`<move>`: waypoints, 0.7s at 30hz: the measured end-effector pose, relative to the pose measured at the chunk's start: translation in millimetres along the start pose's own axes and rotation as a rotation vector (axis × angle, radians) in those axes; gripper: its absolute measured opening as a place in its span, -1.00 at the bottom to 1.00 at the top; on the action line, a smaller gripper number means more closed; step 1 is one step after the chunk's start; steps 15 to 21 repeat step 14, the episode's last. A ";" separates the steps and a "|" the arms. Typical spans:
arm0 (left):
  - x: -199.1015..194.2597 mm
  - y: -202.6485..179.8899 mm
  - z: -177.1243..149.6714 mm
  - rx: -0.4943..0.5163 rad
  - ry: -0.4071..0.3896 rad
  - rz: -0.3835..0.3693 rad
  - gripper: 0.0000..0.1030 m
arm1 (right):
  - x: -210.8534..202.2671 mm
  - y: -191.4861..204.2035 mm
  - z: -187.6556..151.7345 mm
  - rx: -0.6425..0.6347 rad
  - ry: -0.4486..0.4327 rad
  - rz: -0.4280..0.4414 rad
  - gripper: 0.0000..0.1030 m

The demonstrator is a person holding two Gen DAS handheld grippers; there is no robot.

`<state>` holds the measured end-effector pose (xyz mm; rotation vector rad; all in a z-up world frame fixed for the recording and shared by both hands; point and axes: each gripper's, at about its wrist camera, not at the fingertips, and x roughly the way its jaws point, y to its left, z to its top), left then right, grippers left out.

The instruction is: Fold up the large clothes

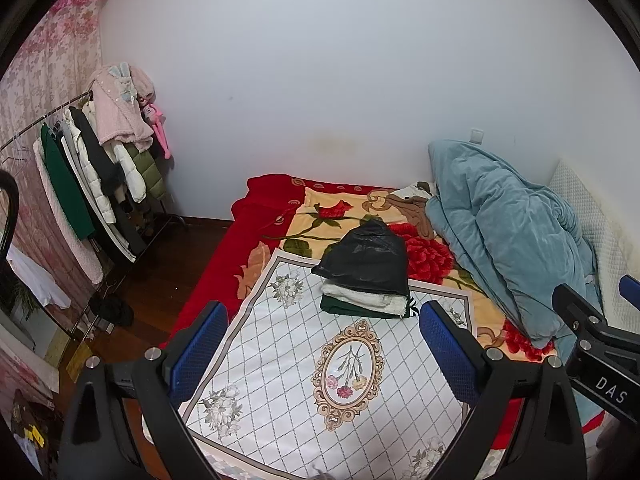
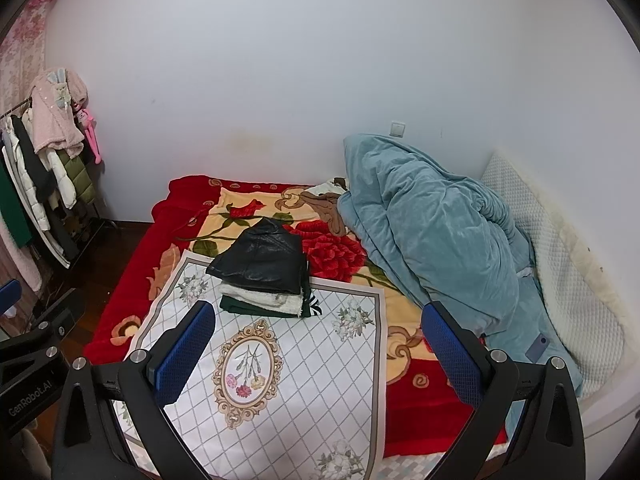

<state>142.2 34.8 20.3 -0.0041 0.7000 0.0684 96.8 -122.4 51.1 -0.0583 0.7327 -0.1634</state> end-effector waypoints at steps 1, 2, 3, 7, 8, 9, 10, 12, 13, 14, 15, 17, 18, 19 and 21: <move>-0.1 0.0 0.0 0.001 -0.001 0.001 0.89 | -0.5 -0.2 0.1 0.001 0.000 0.001 1.00; 0.6 0.8 0.5 0.002 0.000 0.001 0.89 | -0.9 -0.4 0.2 0.001 0.000 0.001 1.00; 0.7 1.4 0.7 0.001 0.000 0.002 0.89 | 0.7 0.8 1.8 0.000 0.000 0.003 1.00; 2.3 3.6 1.0 -0.001 0.002 0.004 0.89 | 4.7 4.2 3.7 -0.001 0.001 0.007 1.00; 2.2 3.8 1.0 -0.001 0.001 0.004 0.89 | 4.8 4.1 4.4 -0.002 0.001 0.009 1.00; 2.2 3.9 1.0 0.000 0.001 0.005 0.89 | 6.7 5.3 5.3 -0.003 0.001 0.010 1.00; 2.7 4.6 1.1 -0.002 0.002 0.004 0.89 | 6.9 5.5 5.3 -0.004 0.001 0.010 1.00; 2.6 5.3 1.1 -0.002 -0.002 0.005 0.89 | 6.1 5.1 5.1 -0.002 0.001 0.010 1.00; 2.7 5.5 0.9 -0.001 -0.004 0.006 0.89 | 7.3 5.5 5.1 -0.004 0.001 0.010 1.00; 3.3 5.1 0.6 -0.001 -0.004 0.005 0.89 | 8.6 7.3 5.9 -0.006 0.001 0.011 1.00; 3.3 5.1 0.6 -0.001 -0.004 0.005 0.89 | 8.6 7.3 5.9 -0.006 0.001 0.011 1.00; 3.3 5.1 0.6 -0.001 -0.004 0.005 0.89 | 8.6 7.3 5.9 -0.006 0.001 0.011 1.00; 3.3 5.1 0.6 -0.001 -0.004 0.005 0.89 | 8.6 7.3 5.9 -0.006 0.001 0.011 1.00; 3.3 5.1 0.6 -0.001 -0.004 0.005 0.89 | 8.6 7.3 5.9 -0.006 0.001 0.011 1.00; 3.3 5.1 0.6 -0.001 -0.004 0.005 0.89 | 8.6 7.3 5.9 -0.006 0.001 0.011 1.00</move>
